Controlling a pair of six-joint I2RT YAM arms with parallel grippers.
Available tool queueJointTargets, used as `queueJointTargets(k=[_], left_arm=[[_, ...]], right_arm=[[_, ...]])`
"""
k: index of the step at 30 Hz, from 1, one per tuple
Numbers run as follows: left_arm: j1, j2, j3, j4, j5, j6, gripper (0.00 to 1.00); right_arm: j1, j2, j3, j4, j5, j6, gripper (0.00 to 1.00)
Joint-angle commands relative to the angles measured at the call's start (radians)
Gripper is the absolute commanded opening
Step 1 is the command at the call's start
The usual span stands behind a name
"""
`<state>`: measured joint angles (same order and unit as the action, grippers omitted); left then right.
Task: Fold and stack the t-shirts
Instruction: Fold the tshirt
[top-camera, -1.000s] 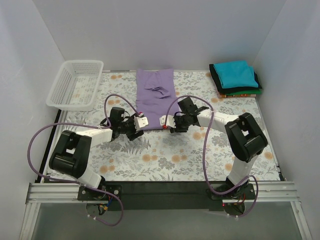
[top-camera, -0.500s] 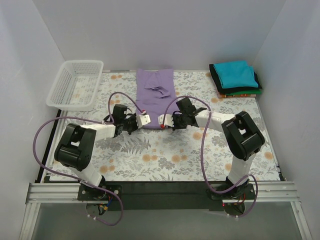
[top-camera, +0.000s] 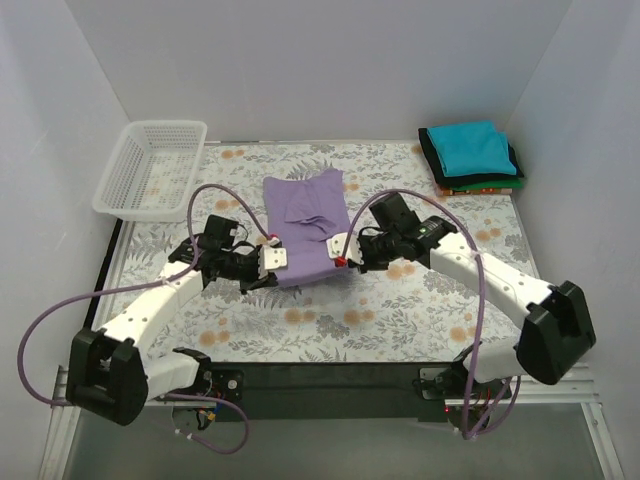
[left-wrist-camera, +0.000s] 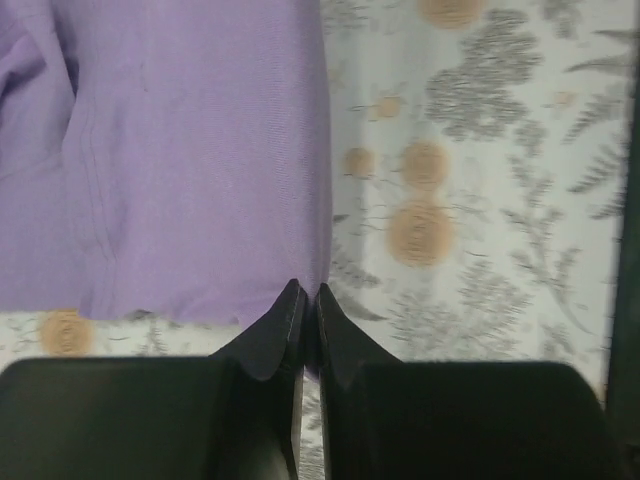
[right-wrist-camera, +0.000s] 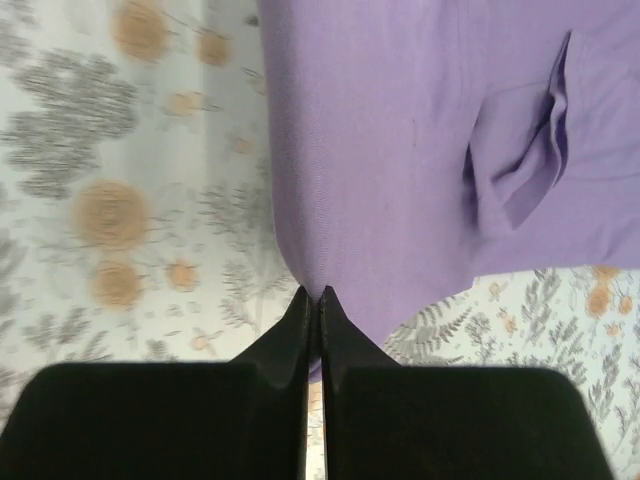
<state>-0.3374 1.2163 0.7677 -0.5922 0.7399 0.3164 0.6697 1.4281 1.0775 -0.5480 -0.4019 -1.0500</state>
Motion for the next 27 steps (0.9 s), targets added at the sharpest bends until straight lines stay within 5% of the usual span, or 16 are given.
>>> queueJointTargets(k=[1, 7, 11, 19, 27], left_arm=[[-0.006, -0.148, 0.045, -0.343, 0.127, 0.071, 0.00], [-0.011, -0.212, 0.126, -0.564, 0.194, 0.076, 0.00], [-0.009, -0.075, 0.313, -0.517, 0.181, -0.171, 0.00], [0.178, 0.363, 0.567, -0.337, 0.145, -0.159, 0.00], [0.202, 0.739, 0.653, -0.037, 0.009, -0.229, 0.00]], right_arm=[[0.054, -0.118, -0.011, -0.236, -0.072, 0.038, 0.01], [0.130, -0.201, 0.022, -0.360, -0.143, 0.084, 0.01], [0.108, -0.146, 0.084, -0.354, -0.078, 0.016, 0.01], [-0.110, 0.257, 0.431, -0.362, -0.144, -0.140, 0.01], [-0.168, 0.766, 0.766, -0.352, -0.144, -0.163, 0.01]])
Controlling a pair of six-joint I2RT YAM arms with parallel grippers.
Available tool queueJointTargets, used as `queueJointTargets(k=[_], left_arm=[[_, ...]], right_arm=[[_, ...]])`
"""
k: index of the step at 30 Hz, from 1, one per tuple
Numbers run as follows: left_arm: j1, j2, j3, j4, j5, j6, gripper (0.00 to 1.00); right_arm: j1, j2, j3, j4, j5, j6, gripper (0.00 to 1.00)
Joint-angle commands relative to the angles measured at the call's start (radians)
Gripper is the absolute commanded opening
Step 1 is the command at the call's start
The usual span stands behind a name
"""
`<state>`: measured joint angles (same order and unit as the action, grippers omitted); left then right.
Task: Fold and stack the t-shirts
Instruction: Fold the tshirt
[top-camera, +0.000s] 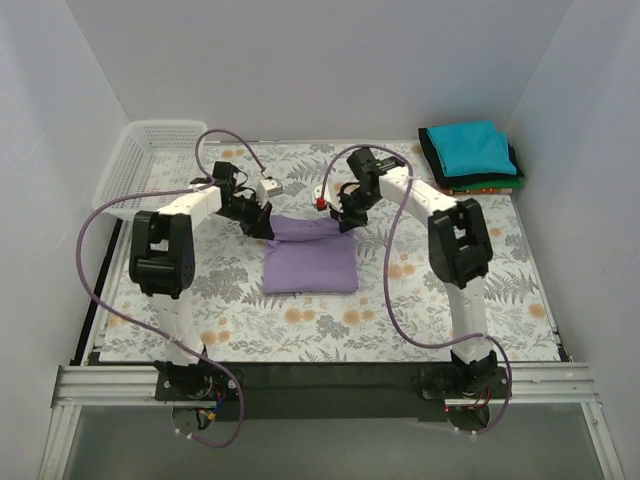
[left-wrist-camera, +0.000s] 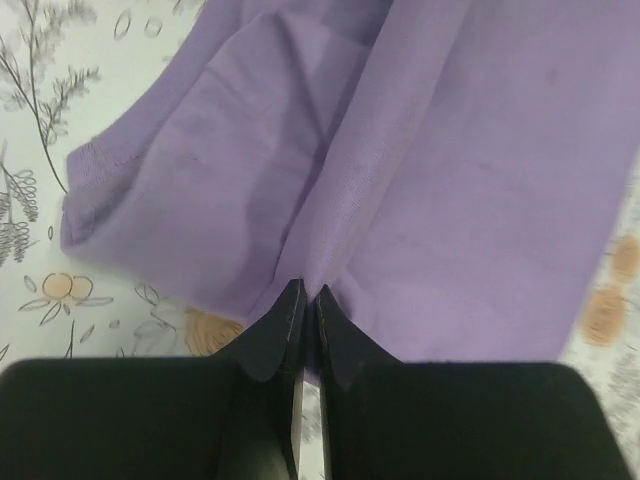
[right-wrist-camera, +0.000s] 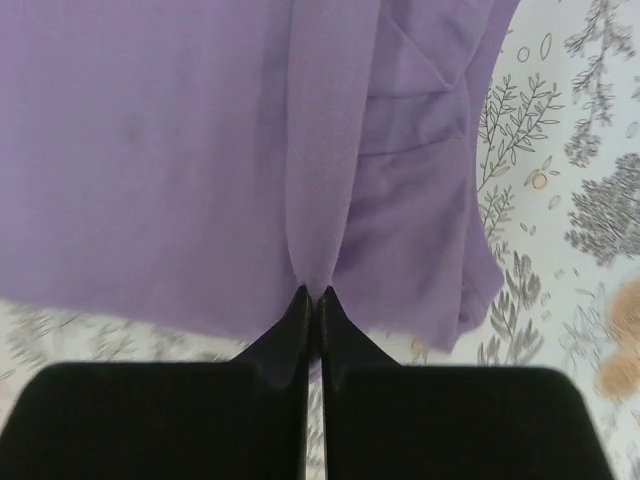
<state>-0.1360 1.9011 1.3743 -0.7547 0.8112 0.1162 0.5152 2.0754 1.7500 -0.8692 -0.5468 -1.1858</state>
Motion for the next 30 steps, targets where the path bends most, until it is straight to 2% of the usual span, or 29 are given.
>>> queueJointTargets(k=[1, 4, 8, 14, 18, 19, 21, 22, 23, 25, 27, 30], left_arm=[[0.001, 0.119, 0.063, 0.123, -0.070, -0.032, 0.00], [0.001, 0.154, 0.068, 0.137, -0.061, -0.064, 0.01], [-0.017, 0.086, -0.049, 0.160, -0.049, -0.081, 0.01], [-0.066, -0.152, -0.318, 0.109, -0.027, -0.030, 0.02], [-0.080, -0.281, -0.400, -0.011, 0.002, 0.019, 0.07], [-0.080, -0.330, -0.414, -0.046, 0.003, 0.040, 0.11], [-0.080, -0.384, -0.428, -0.078, 0.002, 0.063, 0.27], [-0.079, -0.398, -0.423, -0.090, 0.002, 0.054, 0.32], [-0.077, -0.411, -0.403, -0.086, -0.001, 0.042, 0.37], [-0.073, -0.438, -0.379, -0.045, 0.008, -0.008, 0.41], [-0.071, -0.447, -0.341, 0.003, 0.031, -0.044, 0.44], [-0.086, -0.418, -0.308, 0.095, 0.105, -0.108, 0.51]], right_arm=[[-0.015, 0.153, 0.115, -0.031, 0.004, -0.023, 0.01], [-0.015, 0.224, 0.157, -0.016, 0.008, -0.002, 0.01], [-0.006, 0.197, 0.083, 0.010, 0.001, 0.028, 0.01], [0.046, 0.016, -0.219, 0.044, -0.053, 0.107, 0.01], [0.078, -0.150, -0.368, 0.042, -0.140, 0.213, 0.01], [0.083, -0.179, -0.407, 0.041, -0.151, 0.239, 0.04], [0.080, -0.248, -0.417, 0.038, -0.182, 0.312, 0.22], [0.071, -0.265, -0.414, 0.038, -0.189, 0.331, 0.38], [0.040, -0.287, -0.390, 0.041, -0.209, 0.345, 0.47], [0.000, -0.281, -0.339, 0.038, -0.231, 0.400, 0.60], [-0.049, -0.236, -0.247, 0.032, -0.268, 0.445, 0.60], [-0.061, -0.172, -0.175, 0.033, -0.329, 0.511, 0.54]])
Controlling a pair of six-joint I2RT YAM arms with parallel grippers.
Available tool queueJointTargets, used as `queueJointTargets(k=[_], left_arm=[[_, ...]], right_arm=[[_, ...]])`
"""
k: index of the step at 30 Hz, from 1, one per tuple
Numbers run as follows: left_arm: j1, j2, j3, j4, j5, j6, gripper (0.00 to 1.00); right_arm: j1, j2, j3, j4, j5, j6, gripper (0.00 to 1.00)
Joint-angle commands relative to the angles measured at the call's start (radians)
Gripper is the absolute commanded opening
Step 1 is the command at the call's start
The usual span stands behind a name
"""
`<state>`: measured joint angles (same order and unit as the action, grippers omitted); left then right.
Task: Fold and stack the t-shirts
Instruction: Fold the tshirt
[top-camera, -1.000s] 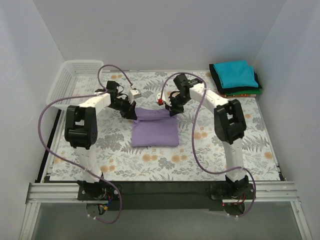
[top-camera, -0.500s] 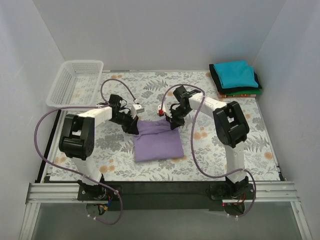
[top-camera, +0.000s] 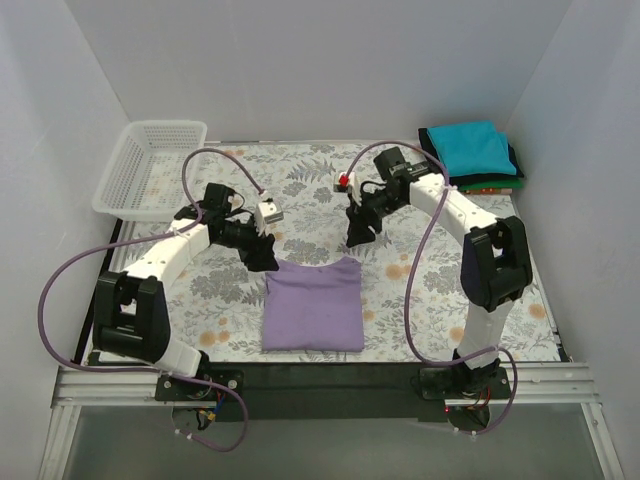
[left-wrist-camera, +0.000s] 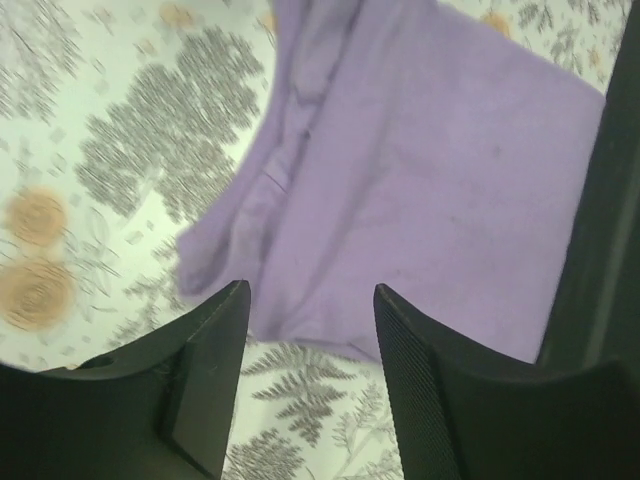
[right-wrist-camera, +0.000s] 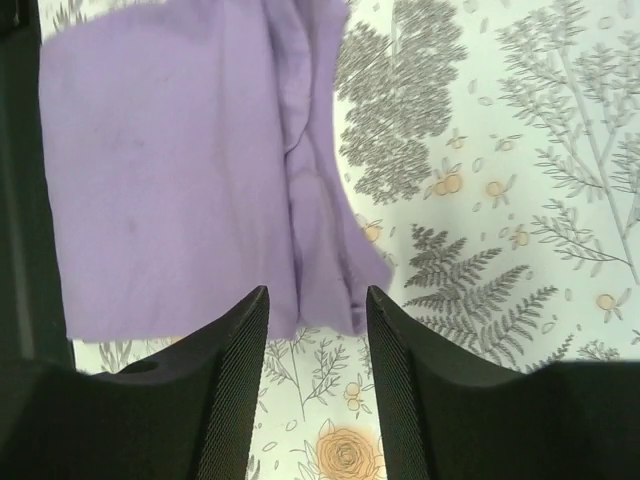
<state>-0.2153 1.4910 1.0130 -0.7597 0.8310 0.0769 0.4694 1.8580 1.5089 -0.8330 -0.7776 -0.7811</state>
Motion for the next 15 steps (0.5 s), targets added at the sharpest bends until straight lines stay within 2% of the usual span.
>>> queueJointTargets(k=[1, 4, 6, 11, 15], left_arm=[[-0.047, 0.006, 0.073, 0.143, 0.063, -0.071, 0.52], [-0.125, 0.064, 0.084, 0.206, 0.019, -0.069, 0.53], [-0.153, 0.104, 0.082, 0.246, 0.002, -0.104, 0.53], [-0.222, 0.189, 0.104, 0.298, -0.033, -0.101, 0.52], [-0.248, 0.221, 0.076, 0.338, -0.081, -0.103, 0.52]], right_arm=[[-0.015, 0.065, 0.077, 0.001, -0.118, 0.149, 0.49], [-0.009, 0.176, 0.146, 0.009, -0.207, 0.250, 0.39], [0.000, 0.248, 0.175, 0.029, -0.261, 0.292, 0.36], [0.026, 0.317, 0.162, 0.190, -0.213, 0.457, 0.29], [0.031, 0.354, 0.149, 0.245, -0.200, 0.537, 0.27]])
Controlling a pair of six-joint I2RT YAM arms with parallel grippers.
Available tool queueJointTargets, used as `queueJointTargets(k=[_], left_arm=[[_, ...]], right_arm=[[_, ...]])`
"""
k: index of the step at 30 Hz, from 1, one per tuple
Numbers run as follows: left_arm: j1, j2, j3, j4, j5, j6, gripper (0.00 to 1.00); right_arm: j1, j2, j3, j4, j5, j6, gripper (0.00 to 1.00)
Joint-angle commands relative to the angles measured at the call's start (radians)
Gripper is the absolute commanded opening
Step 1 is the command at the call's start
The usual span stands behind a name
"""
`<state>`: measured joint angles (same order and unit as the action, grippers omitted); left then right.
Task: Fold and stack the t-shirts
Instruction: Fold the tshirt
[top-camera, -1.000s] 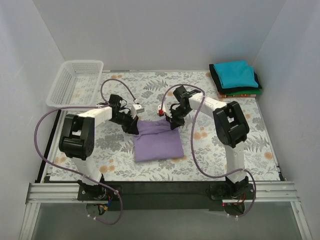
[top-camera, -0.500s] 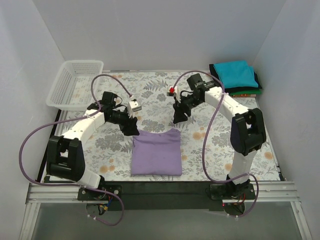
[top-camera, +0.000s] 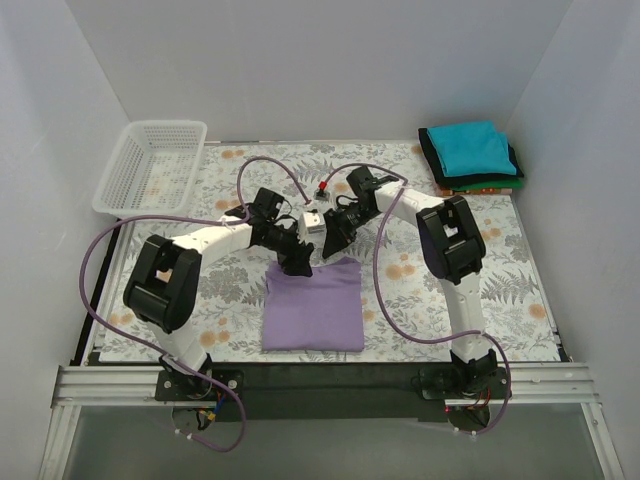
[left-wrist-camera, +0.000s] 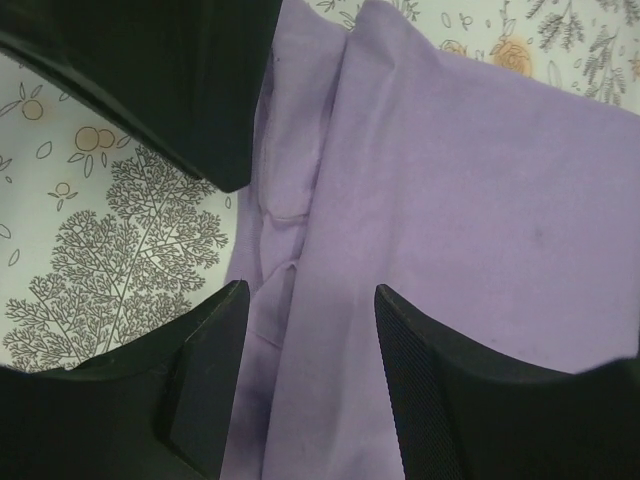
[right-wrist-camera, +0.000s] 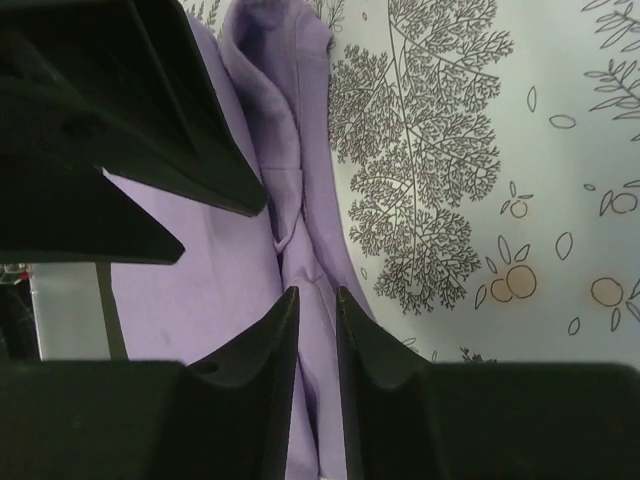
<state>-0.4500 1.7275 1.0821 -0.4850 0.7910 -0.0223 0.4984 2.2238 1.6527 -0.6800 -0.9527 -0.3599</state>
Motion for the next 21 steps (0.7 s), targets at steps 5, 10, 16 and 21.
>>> queueJointTargets(k=[5, 10, 16, 21], left_arm=[[-0.042, 0.007, -0.014, 0.094, -0.068, 0.002, 0.52], [-0.076, 0.029, -0.028, 0.088, -0.068, 0.010, 0.52], [-0.098, 0.049, -0.047, 0.086, -0.072, 0.013, 0.50], [-0.107, 0.053, -0.056, 0.091, -0.079, 0.018, 0.29]], right_arm=[[0.020, 0.030, -0.020, 0.112, -0.037, 0.147, 0.25], [0.042, 0.043, -0.056, 0.123, -0.035, 0.142, 0.24], [0.055, 0.063, -0.074, 0.134, -0.023, 0.134, 0.24], [0.058, 0.073, -0.090, 0.137, -0.020, 0.119, 0.23]])
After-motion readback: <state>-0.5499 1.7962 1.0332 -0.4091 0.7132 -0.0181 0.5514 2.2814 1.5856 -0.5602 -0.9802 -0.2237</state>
